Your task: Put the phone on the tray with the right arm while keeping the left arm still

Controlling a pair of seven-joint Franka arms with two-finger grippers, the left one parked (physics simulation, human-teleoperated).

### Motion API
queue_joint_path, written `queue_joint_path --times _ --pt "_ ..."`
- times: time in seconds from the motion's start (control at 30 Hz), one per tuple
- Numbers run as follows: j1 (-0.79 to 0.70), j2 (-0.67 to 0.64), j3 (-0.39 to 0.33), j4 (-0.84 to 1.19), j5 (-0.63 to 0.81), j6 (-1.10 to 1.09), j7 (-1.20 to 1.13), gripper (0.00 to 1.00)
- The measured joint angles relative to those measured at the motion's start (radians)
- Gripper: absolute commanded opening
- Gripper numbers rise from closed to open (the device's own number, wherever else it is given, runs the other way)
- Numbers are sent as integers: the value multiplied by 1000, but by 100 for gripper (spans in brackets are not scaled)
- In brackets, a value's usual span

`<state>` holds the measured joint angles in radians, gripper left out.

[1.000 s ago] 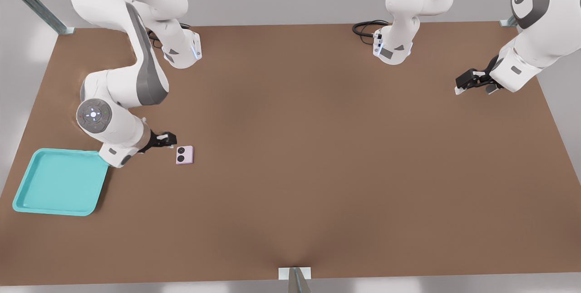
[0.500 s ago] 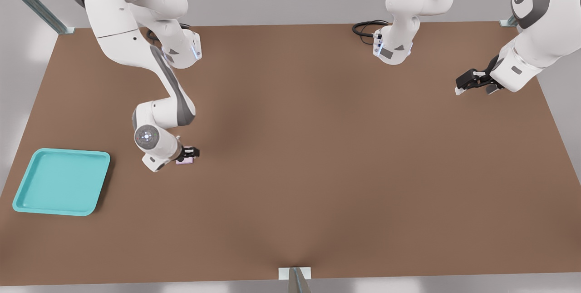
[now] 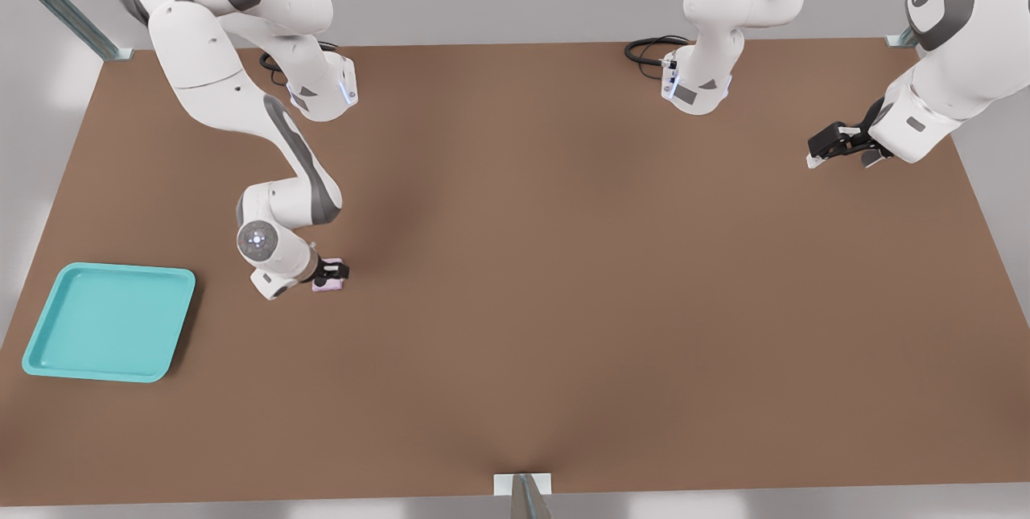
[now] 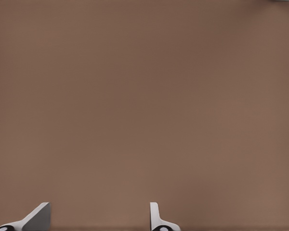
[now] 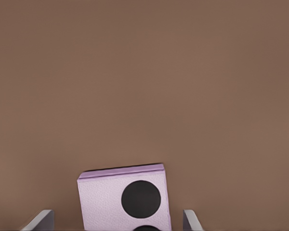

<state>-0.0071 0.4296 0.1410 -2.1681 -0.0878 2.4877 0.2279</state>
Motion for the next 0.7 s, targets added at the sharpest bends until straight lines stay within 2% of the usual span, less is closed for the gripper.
queue_joint_path --times 0.53,0.57,0.67,0.7 --pt "-2 36 0 -50 -3 84 -83 100" --pt "-2 37 0 -50 -3 89 -87 93" --pt "-2 42 0 -50 -3 101 -96 93" --pt "-2 44 0 -50 -3 104 -99 88"
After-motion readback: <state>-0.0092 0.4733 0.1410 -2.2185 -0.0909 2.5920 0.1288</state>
